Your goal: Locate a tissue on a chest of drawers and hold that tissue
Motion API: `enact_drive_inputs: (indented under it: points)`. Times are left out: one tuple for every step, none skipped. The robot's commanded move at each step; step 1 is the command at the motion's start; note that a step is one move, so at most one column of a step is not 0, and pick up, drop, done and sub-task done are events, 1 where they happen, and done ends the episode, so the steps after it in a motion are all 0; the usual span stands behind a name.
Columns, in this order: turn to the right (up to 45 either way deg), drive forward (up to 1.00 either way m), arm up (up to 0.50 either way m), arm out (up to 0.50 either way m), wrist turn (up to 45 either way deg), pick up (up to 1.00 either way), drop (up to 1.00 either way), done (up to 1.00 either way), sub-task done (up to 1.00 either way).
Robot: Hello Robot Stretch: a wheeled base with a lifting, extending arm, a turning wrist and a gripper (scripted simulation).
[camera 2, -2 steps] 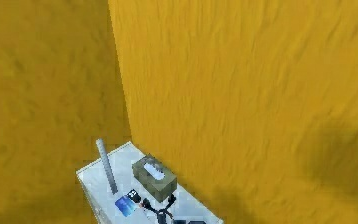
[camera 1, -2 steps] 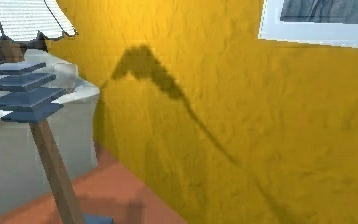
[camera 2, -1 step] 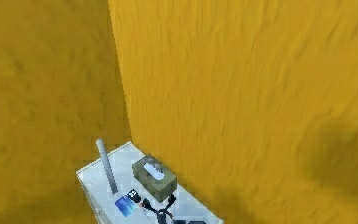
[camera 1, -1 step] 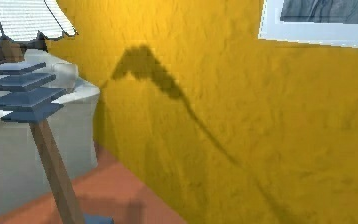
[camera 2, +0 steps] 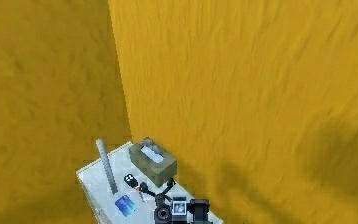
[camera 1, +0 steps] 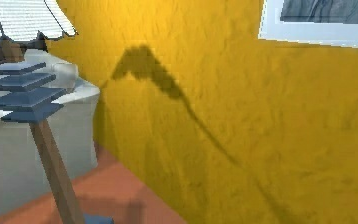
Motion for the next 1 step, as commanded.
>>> enact_drive_inputs:
  points:
    - [0.0,0.00,0.00,0.00,0.0,0.00,0.00,1.00,0.00]
